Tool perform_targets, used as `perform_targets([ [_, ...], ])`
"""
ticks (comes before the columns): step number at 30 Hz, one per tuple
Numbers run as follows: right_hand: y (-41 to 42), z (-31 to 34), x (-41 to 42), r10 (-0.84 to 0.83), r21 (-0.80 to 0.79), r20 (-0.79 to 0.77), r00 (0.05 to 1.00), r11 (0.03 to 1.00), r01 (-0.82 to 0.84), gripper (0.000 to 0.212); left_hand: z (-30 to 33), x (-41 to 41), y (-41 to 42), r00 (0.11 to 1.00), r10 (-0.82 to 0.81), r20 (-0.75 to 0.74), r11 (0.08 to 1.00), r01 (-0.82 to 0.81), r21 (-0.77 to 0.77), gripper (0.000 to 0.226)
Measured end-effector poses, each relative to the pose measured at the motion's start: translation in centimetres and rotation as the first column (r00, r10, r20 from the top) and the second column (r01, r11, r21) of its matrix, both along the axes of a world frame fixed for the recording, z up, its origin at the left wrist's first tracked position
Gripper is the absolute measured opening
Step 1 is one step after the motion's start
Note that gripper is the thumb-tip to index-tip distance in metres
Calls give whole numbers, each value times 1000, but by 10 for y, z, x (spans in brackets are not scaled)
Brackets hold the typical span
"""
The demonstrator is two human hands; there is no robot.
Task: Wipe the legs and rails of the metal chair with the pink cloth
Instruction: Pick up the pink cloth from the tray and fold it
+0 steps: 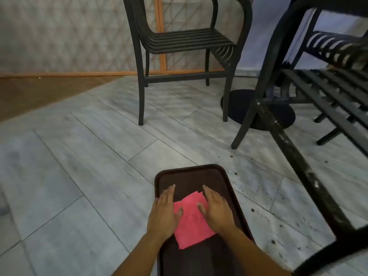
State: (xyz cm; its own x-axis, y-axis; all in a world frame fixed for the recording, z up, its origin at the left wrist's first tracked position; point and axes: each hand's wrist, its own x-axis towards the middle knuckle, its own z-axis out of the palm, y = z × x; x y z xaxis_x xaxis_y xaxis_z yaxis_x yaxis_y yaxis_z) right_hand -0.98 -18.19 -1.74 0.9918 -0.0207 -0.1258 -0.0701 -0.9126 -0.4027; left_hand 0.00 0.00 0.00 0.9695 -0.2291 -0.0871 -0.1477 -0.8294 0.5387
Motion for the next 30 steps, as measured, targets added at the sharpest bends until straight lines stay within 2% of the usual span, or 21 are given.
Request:
perform_targets([
  [2,2,-20,3,-5,2,-35,999,1000,5,88,-16,3,1,1000,-11,-13,999,12,37,70],
  [8,9,-66,1,35,-39,-130,991,998,-40,98,-63,5,12,998,-59,-35,997,61,54,73],
  [13,10,-79,-1,30,-85,-151,988,995,-43,104,-82,4,11,997,-52,-62,995,57,77,93],
  [21,19,-79,-6,37,-22,-80,996,999,-39,67,-91,0,7,994,-37,-101,999,37,-1,92],
  [24,22,-75,-7,41,-25,-57,998,999,-43,53,-86,1,6,1000,-31,0,999,31,39,88],
  [27,23,-72,-8,65,3,-45,997,998,-65,44,-78,-1,9,996,-60,-67,998,60,2,90],
  [30,22,-68,-10,84,13,-17,996,996,-83,42,-73,-1,12,997,-72,-33,997,73,39,86],
])
